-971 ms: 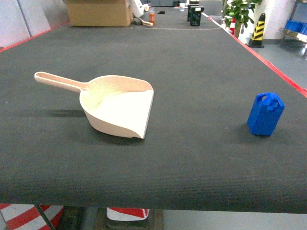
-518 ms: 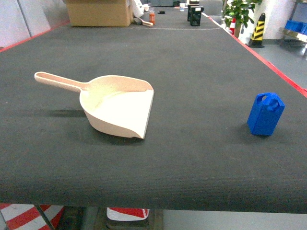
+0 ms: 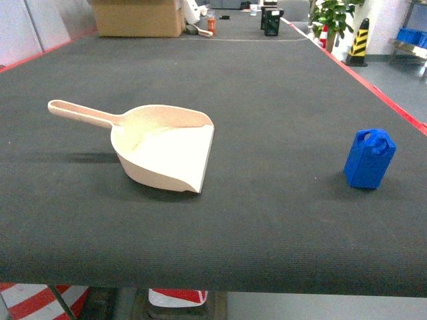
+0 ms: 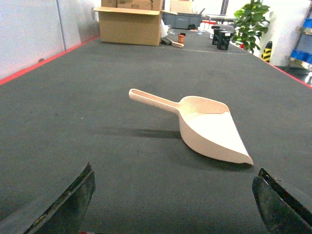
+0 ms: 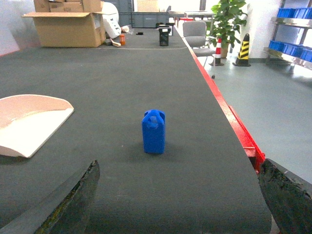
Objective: Place part in tray to right shelf
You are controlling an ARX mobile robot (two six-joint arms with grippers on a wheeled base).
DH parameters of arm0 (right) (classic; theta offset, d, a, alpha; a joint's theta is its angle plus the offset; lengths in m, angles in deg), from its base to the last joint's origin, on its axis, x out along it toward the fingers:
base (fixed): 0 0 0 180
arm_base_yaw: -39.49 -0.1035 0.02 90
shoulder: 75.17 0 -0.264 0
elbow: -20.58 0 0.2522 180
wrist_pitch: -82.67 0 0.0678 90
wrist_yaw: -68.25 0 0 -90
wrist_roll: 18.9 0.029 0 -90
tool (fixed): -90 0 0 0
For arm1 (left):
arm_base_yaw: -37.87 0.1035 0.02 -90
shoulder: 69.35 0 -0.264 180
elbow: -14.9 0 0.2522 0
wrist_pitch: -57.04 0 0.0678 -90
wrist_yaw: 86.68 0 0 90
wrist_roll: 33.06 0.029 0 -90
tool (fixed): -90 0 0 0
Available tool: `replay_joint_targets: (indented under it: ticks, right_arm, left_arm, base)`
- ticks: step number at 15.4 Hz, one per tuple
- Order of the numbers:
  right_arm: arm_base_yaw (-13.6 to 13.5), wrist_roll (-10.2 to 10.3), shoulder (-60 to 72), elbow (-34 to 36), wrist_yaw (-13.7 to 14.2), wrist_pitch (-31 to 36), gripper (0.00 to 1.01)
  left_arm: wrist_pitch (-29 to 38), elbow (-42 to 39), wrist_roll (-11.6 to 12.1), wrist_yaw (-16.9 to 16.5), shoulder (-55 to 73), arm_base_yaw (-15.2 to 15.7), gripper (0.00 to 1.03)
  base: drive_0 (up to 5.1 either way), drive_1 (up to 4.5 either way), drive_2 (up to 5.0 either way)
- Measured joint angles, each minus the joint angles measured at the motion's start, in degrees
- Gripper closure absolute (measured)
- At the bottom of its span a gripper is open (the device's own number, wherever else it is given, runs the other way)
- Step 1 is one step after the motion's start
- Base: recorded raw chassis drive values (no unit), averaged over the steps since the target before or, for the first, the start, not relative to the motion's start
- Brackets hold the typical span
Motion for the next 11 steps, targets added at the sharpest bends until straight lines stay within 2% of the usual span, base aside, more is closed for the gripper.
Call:
replay_joint_targets:
  ticks: [11]
  right_arm:
    - [0.0,0.0,0.0,-0.02,-0.02,0.0,0.03]
  left_arm:
    - [0.02,0.0,0.0,0.02,0.0,0.0,0.05]
  base:
    - [0.0,0.0,0.0]
